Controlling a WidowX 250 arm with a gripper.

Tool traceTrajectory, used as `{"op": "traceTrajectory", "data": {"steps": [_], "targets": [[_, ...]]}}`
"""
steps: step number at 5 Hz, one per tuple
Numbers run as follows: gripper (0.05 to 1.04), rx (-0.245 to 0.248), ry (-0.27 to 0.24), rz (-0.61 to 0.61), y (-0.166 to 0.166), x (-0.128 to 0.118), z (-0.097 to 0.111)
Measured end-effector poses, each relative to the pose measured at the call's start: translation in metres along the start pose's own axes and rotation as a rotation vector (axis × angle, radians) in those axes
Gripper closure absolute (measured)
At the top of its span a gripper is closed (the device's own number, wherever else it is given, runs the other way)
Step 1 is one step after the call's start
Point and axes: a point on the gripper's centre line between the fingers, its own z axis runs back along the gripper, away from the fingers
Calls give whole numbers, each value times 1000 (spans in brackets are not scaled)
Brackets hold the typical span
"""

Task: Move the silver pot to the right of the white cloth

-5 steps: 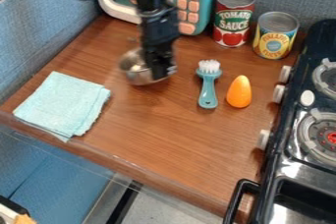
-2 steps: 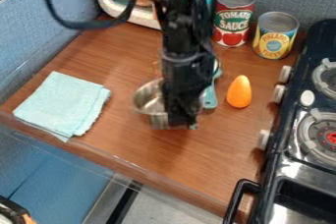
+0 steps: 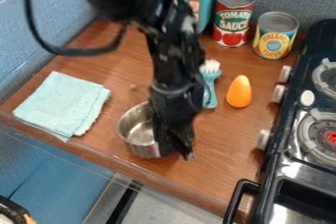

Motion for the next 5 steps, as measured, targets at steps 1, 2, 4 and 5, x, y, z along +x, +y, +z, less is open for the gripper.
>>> {"op": "traceTrajectory", "data": {"steps": [1, 2, 4, 5], "targets": [[976, -9, 41, 8, -3, 5, -17], [786, -22, 47, 24, -3, 9, -24], [195, -46, -27, 64, -9, 19, 15], [77, -70, -77, 127, 5, 19, 41]]}}
